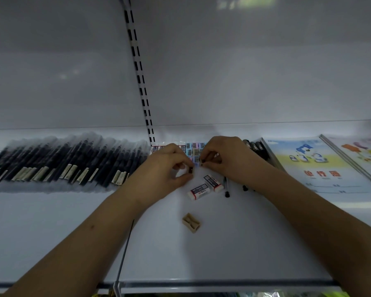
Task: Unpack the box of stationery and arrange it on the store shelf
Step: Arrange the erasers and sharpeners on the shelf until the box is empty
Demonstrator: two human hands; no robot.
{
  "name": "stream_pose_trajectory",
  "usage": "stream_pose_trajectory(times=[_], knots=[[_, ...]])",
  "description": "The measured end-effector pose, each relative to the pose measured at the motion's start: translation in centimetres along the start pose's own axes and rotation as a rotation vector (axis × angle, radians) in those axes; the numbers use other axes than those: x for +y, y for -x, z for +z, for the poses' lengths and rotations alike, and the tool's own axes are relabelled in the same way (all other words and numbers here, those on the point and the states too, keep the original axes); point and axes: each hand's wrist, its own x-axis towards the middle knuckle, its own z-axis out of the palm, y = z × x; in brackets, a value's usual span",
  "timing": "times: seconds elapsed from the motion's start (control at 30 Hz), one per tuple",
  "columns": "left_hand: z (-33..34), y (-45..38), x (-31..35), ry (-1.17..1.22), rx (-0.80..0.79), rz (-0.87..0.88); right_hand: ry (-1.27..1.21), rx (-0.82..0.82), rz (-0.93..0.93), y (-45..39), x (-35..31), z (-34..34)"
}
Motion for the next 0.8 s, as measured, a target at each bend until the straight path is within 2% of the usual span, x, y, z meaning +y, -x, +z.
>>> stream_pose_trajectory(times=[0.13,0.37,0.47,0.6,0.7,0.8], knots=[[-0.2,0.2,0.1,0.013,-0.02,-0.024,-0.006,0.01,-0.025,0.1,0.1,0.0],[-0.8,0.6,-0.2,0.018,-0.046,0.009,-0.081,0.153,0.003,0.8,0.0,-1.0],[-0.7,0.5,0.2,0.057,-0.076,0.002,-0.113,0.088,-0.044,1.2,-0.6,-1.0],[-1.0,0.6,0.7,0.245,-0.076,-0.12,-0.186,0.038,-0.007,1.2,-1.6,-0.8],[-1.3,0.6,0.2,0.188,-0.017,-0.14,-0.179,-0.024,0.055,0.8,-2.4,-0.5],[-1.3,0.4,0.1,0.134,0.001,-0.157,-0.171,-0.071,0.016,0.6,-2.9,0.1]])
